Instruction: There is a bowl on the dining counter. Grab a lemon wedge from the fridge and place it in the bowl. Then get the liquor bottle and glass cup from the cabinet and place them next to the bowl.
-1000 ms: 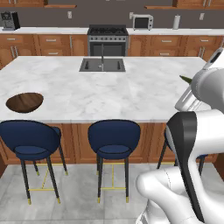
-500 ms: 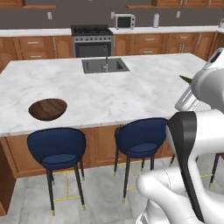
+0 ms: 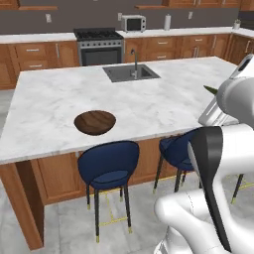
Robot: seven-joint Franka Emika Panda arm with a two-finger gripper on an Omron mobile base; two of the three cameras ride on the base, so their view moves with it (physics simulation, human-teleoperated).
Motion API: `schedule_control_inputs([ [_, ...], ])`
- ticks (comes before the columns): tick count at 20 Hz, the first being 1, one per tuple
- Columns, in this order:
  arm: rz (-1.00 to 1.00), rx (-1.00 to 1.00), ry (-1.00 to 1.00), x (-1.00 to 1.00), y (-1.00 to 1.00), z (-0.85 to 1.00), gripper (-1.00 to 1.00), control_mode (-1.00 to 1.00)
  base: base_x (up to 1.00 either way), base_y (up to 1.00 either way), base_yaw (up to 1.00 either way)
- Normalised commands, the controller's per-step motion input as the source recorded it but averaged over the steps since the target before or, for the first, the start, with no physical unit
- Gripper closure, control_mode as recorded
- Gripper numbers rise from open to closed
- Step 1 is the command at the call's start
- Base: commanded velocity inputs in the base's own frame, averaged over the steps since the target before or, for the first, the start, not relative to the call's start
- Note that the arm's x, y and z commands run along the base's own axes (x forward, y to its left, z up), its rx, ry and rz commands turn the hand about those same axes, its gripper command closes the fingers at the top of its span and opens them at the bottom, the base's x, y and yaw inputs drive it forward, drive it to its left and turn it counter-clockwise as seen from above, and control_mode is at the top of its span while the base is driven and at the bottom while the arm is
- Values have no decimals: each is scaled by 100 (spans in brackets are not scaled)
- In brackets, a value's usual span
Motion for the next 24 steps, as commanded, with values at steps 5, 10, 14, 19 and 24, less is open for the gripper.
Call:
schedule_control_inputs([
  [5, 0, 0, 0, 0, 0, 0, 100, 100, 16, 63, -8],
  [10, 0, 0, 0, 0, 0, 0, 100, 100, 57, 30, 0],
  [14, 0, 0, 0, 0, 0, 0, 100, 100, 55, 39, 4],
  [19, 0, 0, 0, 0, 0, 0, 100, 100, 39, 63, 6],
  [24, 0, 0, 2, 30, 21, -6, 100, -100, 31, 37, 2],
])
